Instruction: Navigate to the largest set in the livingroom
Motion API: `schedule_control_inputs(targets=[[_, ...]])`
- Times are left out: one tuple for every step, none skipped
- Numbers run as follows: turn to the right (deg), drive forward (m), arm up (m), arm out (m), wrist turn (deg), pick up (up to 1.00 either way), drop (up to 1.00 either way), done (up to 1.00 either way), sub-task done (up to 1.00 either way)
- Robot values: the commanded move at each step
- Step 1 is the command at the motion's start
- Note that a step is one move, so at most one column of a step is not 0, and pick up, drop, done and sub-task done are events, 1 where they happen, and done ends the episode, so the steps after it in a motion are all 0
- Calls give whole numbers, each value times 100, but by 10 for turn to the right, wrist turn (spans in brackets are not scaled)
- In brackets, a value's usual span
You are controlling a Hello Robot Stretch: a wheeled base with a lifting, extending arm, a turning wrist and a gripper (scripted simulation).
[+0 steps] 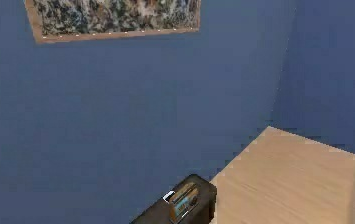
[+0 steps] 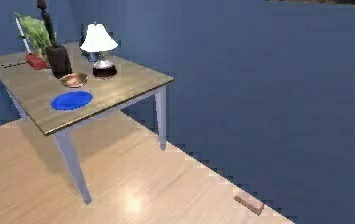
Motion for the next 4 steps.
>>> schedule_control_inputs(targets=[[-450, 0, 0, 0, 0, 0, 0, 0, 0], [-450, 0, 0, 0, 0, 0, 0, 0, 0], [-420, 0, 0, 0, 0, 0, 0, 0, 0], [0, 100, 0, 0, 0, 0, 0, 0, 0]])
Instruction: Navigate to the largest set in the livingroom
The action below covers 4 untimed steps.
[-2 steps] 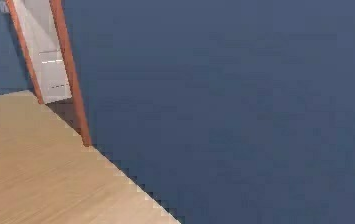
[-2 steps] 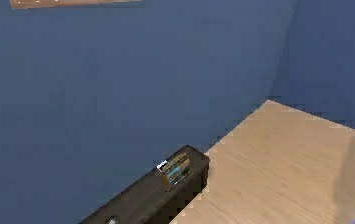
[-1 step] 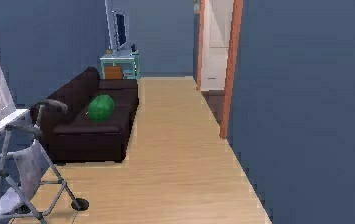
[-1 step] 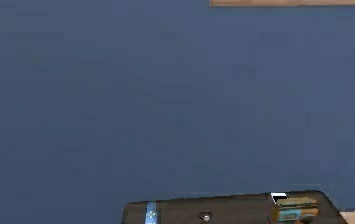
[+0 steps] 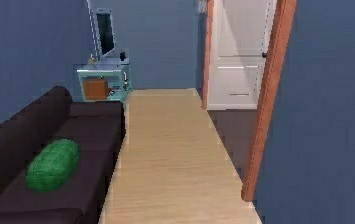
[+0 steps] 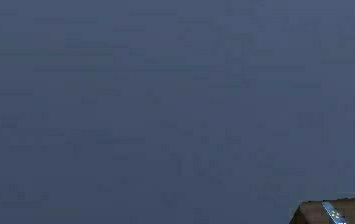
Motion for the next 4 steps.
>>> schedule_control_inputs(targets=[[-30, 0, 0, 0, 0, 0, 0, 0, 0], [0, 100, 0, 0, 0, 0, 0, 0, 0], [0, 85, 0, 0, 0, 0, 0, 0, 0], [-60, 0, 0, 0, 0, 0, 0, 0, 0]])
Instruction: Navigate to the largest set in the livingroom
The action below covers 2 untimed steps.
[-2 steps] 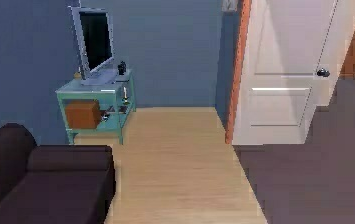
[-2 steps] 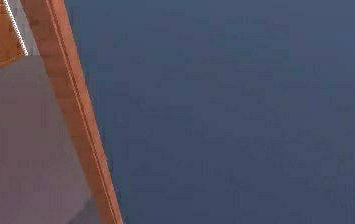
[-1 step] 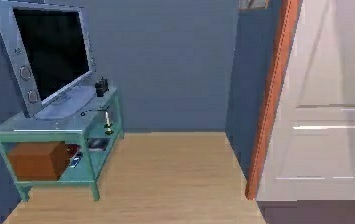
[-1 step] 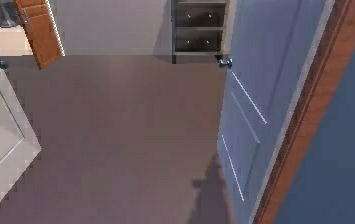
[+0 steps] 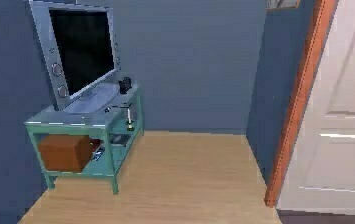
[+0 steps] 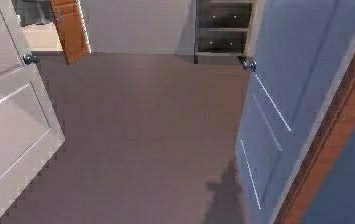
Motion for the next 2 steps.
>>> schedule_control_inputs(targets=[[0, 90, 0, 0, 0, 0, 0, 0, 0], [-450, 0, 0, 0, 0, 0, 0, 0, 0]])
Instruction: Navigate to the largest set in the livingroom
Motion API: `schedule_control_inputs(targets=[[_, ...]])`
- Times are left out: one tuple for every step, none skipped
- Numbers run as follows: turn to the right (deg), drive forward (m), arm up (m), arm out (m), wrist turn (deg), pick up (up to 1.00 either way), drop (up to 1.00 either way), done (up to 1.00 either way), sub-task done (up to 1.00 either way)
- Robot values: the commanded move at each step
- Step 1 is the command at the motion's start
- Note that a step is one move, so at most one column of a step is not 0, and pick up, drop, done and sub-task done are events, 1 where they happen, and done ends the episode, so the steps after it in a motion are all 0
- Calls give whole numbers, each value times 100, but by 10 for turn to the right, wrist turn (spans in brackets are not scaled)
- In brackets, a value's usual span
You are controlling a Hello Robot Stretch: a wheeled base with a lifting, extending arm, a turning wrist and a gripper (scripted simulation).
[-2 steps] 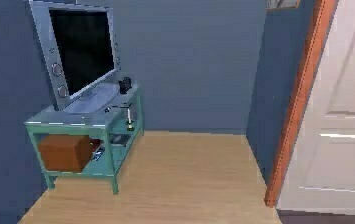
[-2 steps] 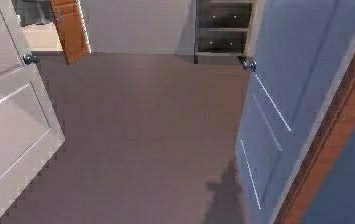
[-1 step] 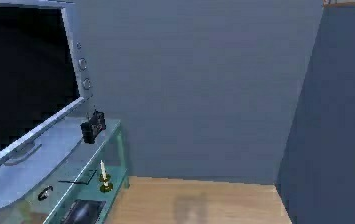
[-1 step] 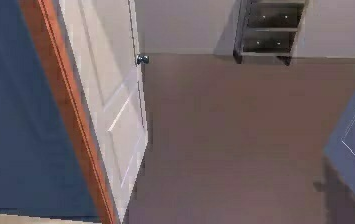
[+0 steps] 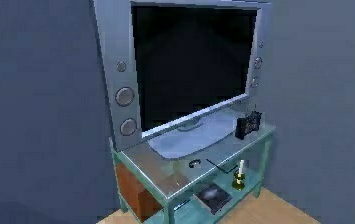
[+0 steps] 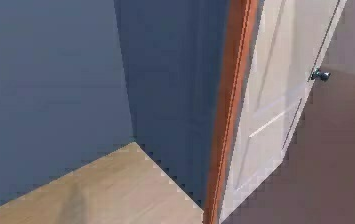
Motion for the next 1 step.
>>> schedule_control_inputs(targets=[[-450, 0, 0, 0, 0, 0, 0, 0, 0]])
